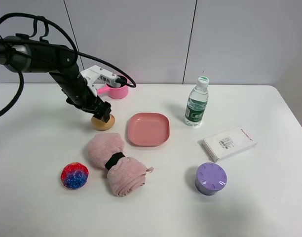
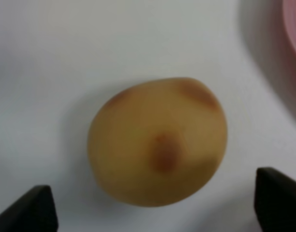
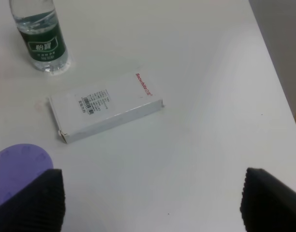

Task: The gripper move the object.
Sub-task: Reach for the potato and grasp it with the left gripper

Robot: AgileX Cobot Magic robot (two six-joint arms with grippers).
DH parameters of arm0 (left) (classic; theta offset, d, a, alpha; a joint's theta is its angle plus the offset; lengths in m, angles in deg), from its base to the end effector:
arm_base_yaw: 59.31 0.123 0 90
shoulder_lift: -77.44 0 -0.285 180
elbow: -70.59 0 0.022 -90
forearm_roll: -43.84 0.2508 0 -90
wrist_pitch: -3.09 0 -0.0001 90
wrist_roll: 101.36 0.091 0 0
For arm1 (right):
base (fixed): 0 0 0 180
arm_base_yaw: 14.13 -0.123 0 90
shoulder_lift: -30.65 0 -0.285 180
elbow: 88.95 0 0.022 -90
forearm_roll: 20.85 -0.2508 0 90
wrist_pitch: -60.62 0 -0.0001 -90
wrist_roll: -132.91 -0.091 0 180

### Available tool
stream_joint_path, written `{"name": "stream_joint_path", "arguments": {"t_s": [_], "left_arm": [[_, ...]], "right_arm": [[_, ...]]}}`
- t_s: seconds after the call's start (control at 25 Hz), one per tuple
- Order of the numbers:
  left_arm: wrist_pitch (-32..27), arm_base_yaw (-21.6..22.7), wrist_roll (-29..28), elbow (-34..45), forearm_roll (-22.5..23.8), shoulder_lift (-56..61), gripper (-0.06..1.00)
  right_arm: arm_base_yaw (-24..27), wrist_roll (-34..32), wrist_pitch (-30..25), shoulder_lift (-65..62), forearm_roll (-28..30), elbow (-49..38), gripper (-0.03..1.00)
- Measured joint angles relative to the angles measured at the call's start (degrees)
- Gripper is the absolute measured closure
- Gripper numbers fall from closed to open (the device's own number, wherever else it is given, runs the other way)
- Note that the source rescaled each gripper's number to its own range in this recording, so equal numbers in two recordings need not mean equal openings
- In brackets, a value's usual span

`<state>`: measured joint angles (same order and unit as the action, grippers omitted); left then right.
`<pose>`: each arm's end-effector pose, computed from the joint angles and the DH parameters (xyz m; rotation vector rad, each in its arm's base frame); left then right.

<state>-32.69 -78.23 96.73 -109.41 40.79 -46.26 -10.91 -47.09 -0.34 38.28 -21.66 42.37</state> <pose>0.3877 -0.1359 0.1541 0.8337 2.6555 -0.0578 -0.0051 0.0014 0.2765 0.0568 2.0459 -0.0181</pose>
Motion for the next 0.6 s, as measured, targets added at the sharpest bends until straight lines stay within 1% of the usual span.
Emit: {"name": "stream_joint_path", "arguments": {"t_s": [0.48, 0.56, 0.6], "left_arm": [[2.6, 0.0, 0.7, -0.4, 0.1, -6.2, 0.03], [3.2, 0.0, 0.8, -0.4, 0.1, -6.6, 0.11], [3.3, 0.0, 0.9, -0.4, 0.1, -6.6, 0.21]], "right_arm": [[0.0, 0.0, 0.0, 0.0, 0.0, 0.0, -0.03], [0.0, 0.0, 0.0, 0.0, 0.0, 0.0, -0.03], [0.0, 0.0, 0.0, 0.0, 0.0, 0.0, -0.03]]}}
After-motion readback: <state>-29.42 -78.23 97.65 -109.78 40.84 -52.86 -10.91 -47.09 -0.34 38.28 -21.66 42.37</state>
